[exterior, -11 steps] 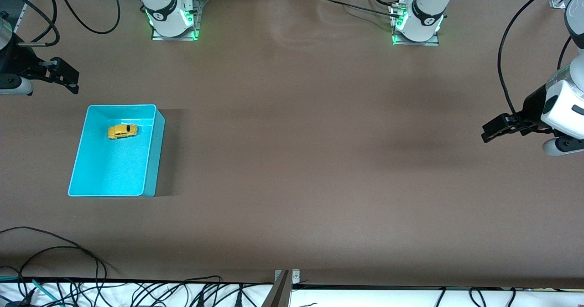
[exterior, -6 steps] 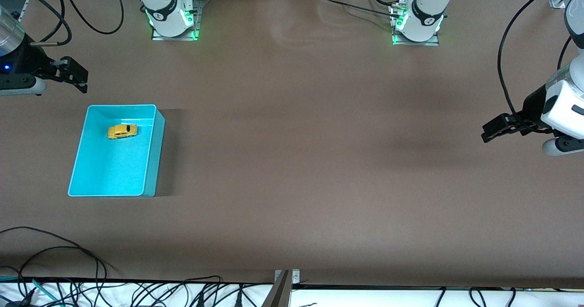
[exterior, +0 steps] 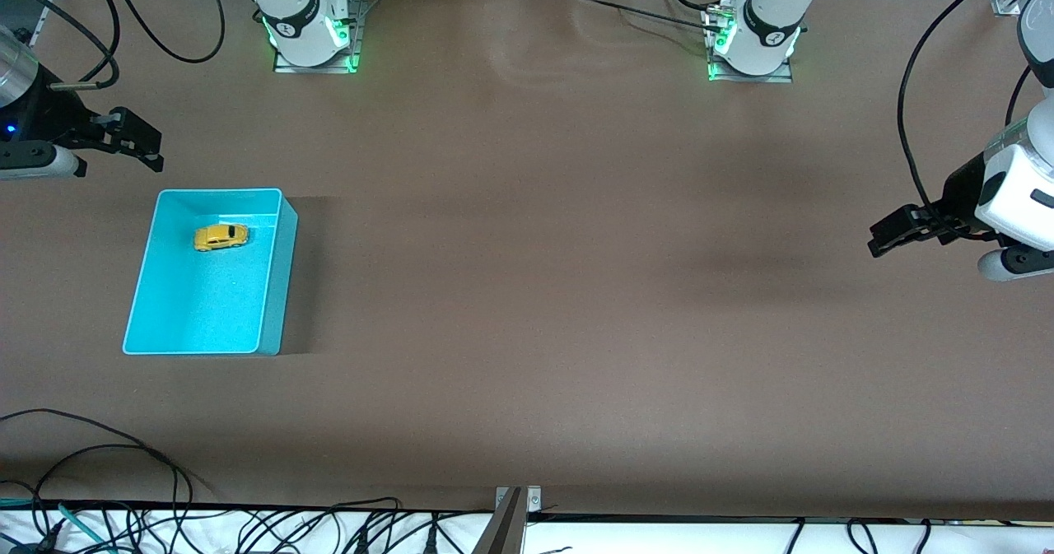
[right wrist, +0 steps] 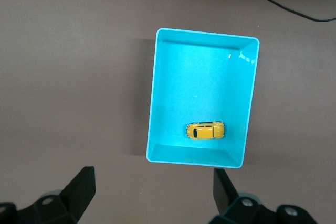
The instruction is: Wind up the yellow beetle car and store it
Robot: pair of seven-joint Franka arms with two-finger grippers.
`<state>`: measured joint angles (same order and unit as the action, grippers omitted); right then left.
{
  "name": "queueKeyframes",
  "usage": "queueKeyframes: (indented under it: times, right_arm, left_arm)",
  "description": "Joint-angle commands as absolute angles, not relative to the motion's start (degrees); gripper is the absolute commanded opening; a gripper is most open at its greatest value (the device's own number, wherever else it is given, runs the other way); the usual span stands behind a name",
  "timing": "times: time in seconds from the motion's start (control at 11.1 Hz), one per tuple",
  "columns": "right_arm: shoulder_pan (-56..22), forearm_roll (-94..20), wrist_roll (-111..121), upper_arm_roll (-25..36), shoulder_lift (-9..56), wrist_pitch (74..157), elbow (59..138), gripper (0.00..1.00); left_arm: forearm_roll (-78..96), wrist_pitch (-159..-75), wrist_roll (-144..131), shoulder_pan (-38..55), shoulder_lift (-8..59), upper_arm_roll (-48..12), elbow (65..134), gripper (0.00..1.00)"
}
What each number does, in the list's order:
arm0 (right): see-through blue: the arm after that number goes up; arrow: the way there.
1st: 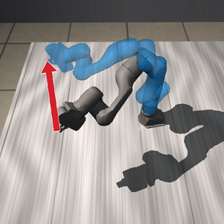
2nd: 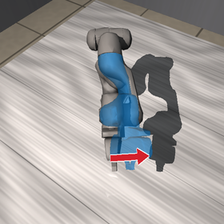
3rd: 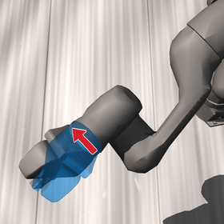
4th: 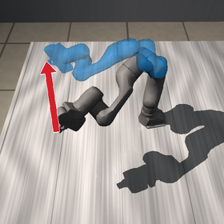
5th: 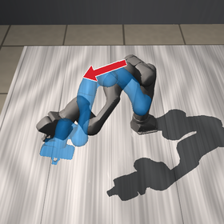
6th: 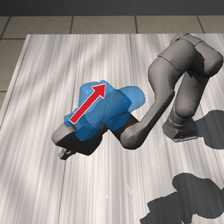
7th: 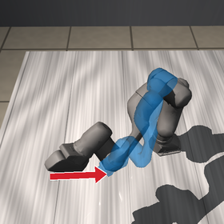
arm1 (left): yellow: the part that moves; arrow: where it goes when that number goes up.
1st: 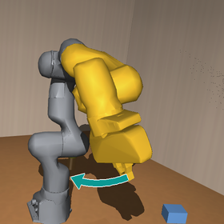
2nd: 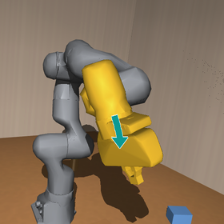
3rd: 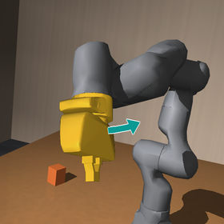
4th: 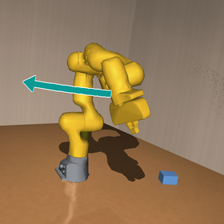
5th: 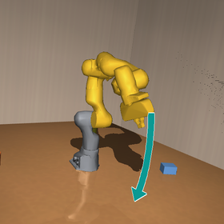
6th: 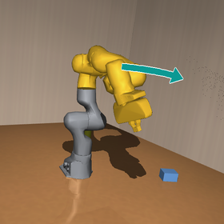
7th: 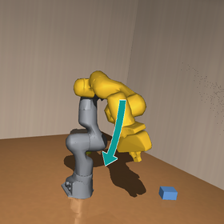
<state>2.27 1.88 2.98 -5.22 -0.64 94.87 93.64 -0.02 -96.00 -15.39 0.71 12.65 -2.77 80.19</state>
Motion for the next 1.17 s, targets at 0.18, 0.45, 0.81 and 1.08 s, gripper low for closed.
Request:
queueKeyframes:
  times: [0.18, 0.45, 0.81, 1.08]
  right_arm:
    - [1.9, 1.5, 3.4, -5.6, 1.3, 94.1, 91.8, 1.00]
    - [2.0, 1.0, 3.4, -5.5, 1.5, 94.0, 91.8, 1.00]
    - [1.9, 1.0, 3.5, -5.5, 1.5, 93.6, 91.8, 1.00]
    - [1.9, 0.9, 3.5, -5.5, 1.5, 93.5, 91.8, 1.00]
  left_arm:
    - [-0.2, -95.1, -14.9, 1.2, 12.4, -2.6, 79.5, 1.00]
    - [-0.2, -95.1, -14.9, 1.3, 12.4, -2.6, 79.5, 1.00]
    - [-0.2, -95.1, -14.9, 1.2, 12.4, -2.5, 79.6, 1.00]
    - [-0.2, -95.1, -14.9, 1.2, 12.4, -2.5, 79.5, 1.00]
